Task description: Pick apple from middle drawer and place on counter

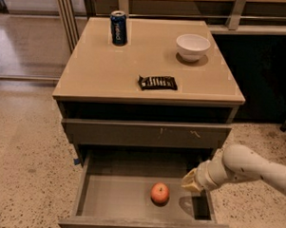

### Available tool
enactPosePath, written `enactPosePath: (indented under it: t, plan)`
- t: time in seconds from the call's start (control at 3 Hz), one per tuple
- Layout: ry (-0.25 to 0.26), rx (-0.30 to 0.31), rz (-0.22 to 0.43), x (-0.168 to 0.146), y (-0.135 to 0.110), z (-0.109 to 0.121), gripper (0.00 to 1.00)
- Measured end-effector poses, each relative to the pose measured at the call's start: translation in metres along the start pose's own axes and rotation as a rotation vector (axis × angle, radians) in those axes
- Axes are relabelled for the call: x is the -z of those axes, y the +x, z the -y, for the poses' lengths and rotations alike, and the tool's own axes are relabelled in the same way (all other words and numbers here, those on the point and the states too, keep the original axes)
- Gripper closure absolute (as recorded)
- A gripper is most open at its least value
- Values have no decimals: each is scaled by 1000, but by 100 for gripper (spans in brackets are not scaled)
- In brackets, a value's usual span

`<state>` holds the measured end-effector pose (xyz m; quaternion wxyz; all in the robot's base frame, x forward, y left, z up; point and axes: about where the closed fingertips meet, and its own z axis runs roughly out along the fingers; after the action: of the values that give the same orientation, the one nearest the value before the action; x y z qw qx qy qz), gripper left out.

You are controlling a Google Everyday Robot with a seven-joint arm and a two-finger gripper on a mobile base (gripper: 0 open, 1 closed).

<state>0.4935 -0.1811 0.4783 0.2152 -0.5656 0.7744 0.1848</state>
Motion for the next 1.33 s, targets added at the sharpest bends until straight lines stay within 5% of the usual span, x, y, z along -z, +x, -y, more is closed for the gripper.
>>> enactPosePath:
  t: [0.67, 1.33]
  plan:
    - [-20, 45, 84, -45, 0, -25, 55]
    - [-6, 90, 138, -67, -3, -21, 17]
